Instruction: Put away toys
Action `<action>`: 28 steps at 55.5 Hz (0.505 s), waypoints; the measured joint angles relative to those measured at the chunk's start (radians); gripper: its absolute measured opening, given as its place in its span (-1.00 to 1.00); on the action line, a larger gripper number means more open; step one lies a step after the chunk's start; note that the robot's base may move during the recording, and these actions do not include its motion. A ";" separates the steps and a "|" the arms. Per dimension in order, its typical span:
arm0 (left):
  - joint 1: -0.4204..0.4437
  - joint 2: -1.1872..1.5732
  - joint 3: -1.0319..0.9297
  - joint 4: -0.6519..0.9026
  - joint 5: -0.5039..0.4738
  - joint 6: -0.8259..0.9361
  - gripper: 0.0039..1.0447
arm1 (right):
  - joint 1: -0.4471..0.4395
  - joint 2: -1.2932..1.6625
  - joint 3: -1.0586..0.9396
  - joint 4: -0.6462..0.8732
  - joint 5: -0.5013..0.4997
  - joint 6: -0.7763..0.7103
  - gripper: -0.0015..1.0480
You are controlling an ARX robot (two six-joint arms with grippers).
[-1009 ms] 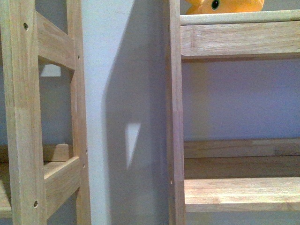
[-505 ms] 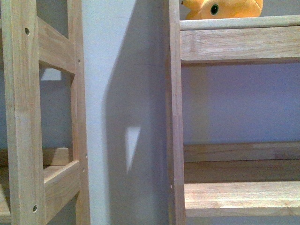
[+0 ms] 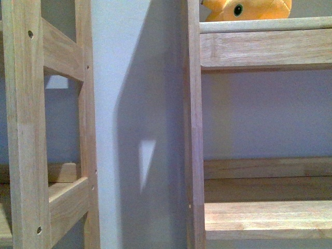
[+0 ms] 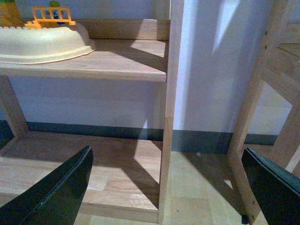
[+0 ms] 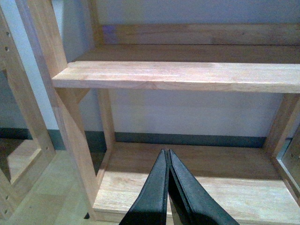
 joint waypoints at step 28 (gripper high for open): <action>0.000 0.000 0.000 0.000 0.000 0.000 0.88 | -0.002 -0.046 -0.042 0.005 0.000 0.000 -0.93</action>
